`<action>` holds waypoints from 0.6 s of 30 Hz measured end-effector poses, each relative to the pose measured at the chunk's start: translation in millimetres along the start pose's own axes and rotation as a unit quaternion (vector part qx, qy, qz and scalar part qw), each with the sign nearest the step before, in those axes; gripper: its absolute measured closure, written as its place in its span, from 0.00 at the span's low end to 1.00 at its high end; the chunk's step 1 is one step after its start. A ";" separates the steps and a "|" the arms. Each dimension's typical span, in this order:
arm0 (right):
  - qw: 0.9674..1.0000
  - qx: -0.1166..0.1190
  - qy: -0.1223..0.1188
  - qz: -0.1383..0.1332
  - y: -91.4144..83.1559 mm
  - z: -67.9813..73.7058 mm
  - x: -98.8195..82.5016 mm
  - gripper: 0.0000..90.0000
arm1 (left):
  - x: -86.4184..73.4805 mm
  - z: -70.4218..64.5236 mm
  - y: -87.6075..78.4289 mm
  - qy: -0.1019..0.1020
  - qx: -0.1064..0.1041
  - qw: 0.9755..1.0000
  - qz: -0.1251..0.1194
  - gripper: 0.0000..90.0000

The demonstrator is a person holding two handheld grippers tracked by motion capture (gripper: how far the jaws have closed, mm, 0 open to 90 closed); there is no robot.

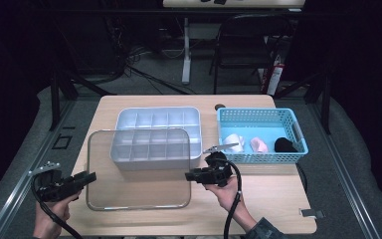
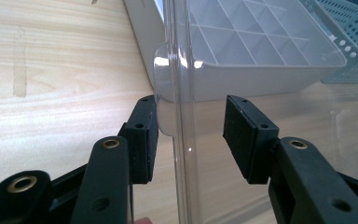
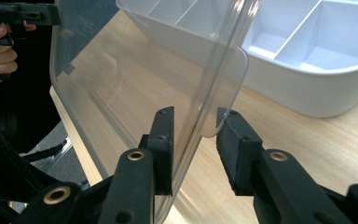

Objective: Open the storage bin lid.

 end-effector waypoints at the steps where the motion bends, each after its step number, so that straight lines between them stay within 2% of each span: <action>1: 1.000 -0.001 0.000 0.001 0.8 -0.1 -1.3 0.75 | -1.0 0.6 0.3 -0.001 0.000 1.000 0.000 0.62; 18: 1.000 0.005 -0.001 0.023 15.7 5.3 -16.5 0.75 | -25.8 13.3 -0.3 -0.011 0.000 1.000 0.025 0.62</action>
Point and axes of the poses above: each handheld gripper's, and its own axes: y roughly forward along the jaws, x roughly out of its top, z roughly to its left, the point moved 9 cm from there along y, roughly forward along the jaws, and after that the axes turned 15 degrees about x, right-handed, at the moved point
